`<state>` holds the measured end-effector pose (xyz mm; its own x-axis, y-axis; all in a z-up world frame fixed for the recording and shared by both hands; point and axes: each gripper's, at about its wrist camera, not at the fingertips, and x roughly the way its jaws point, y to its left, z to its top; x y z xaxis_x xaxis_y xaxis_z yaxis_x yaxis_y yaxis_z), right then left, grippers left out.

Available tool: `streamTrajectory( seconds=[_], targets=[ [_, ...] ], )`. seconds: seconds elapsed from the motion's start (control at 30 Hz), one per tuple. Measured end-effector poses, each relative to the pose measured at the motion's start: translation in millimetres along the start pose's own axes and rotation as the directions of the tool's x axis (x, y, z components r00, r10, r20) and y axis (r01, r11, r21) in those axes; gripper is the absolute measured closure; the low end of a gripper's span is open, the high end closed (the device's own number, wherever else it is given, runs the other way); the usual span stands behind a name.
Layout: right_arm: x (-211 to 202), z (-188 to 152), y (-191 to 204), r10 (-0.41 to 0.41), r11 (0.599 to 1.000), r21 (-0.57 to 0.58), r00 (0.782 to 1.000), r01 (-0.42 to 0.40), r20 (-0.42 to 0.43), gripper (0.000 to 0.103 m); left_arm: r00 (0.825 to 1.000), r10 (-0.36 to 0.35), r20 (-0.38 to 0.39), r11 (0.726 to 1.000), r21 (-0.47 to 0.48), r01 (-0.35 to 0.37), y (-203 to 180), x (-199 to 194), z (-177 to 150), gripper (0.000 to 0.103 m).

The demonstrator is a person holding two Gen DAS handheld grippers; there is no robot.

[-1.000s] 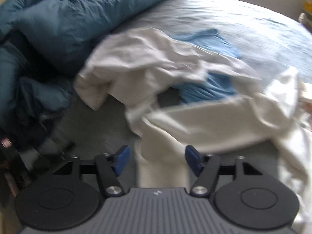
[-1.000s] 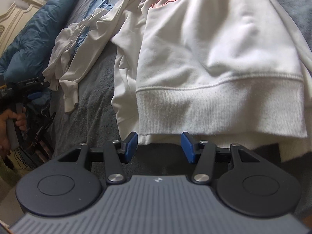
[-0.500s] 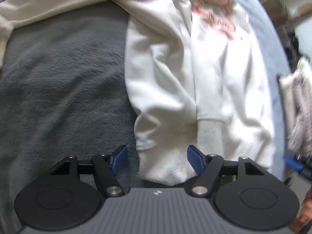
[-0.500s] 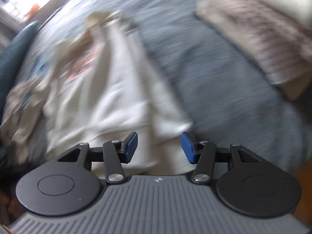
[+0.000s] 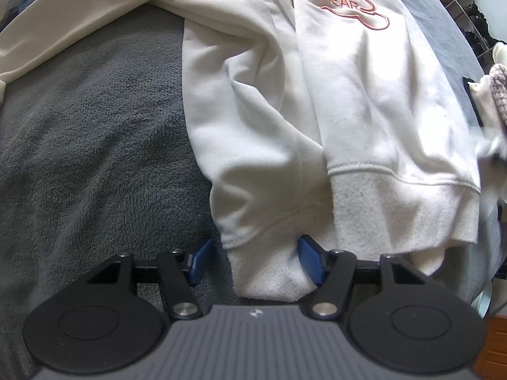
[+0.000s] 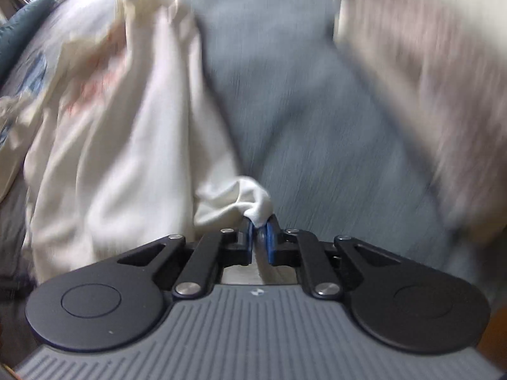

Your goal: Fold clothes

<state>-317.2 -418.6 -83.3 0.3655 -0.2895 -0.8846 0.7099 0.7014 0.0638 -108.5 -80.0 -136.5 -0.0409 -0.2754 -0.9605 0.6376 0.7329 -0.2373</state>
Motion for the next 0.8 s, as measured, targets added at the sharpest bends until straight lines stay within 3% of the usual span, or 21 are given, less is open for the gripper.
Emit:
streamTrajectory(
  seconds=[0.07,0.17,0.2,0.27,0.43,0.5,0.63,0.77,0.8],
  targets=[
    [-13.1,34.3,5.6,-0.052,0.996,-0.066,0.991,0.060,0.122,0.097,1.000,0.003,0.007,1.000,0.002,-0.003,1.5,-0.8,-0.1,0.041],
    [-17.1,83.0,10.0,-0.151,0.978,-0.103,0.953,0.183,0.261,0.094,1.000,0.002,0.016,1.000,0.002,-0.002,4.7,-2.6,0.5,0.040],
    [-15.5,96.3,8.4,-0.174,0.975,-0.089,0.945,0.206,0.276,0.092,1.000,0.001,0.019,1.000,0.001,-0.001,6.2,-3.4,0.7,0.040],
    [-14.2,108.8,0.4,-0.192,0.977,-0.038,0.945,0.209,0.264,0.078,1.000,-0.005,0.024,1.000,-0.005,0.005,9.7,-5.6,2.2,0.040],
    [-43.5,65.6,0.9,-0.120,0.993,0.021,0.953,0.119,0.278,0.057,0.999,-0.037,0.036,0.998,-0.040,0.038,23.4,-9.7,8.6,0.040],
    [-55.3,43.7,4.1,-0.064,0.998,0.035,0.962,0.057,0.264,0.055,0.998,-0.045,0.046,0.997,-0.055,0.048,28.9,-10.1,10.8,0.040],
    [-44.9,0.0,11.1,0.123,0.983,0.132,0.990,-0.131,0.064,0.053,0.998,-0.026,0.051,0.998,-0.051,0.029,31.1,-10.3,15.7,0.042],
    [7.2,-39.9,11.7,0.245,0.936,0.292,0.958,-0.194,-0.150,0.053,0.998,-0.003,0.057,1.000,-0.024,0.004,31.1,-12.7,20.6,0.044],
    [22.0,-47.4,10.0,0.274,0.918,0.342,0.945,-0.202,-0.178,0.053,0.998,0.005,0.064,1.000,-0.020,-0.004,32.0,-13.3,21.3,0.052]
  ],
)
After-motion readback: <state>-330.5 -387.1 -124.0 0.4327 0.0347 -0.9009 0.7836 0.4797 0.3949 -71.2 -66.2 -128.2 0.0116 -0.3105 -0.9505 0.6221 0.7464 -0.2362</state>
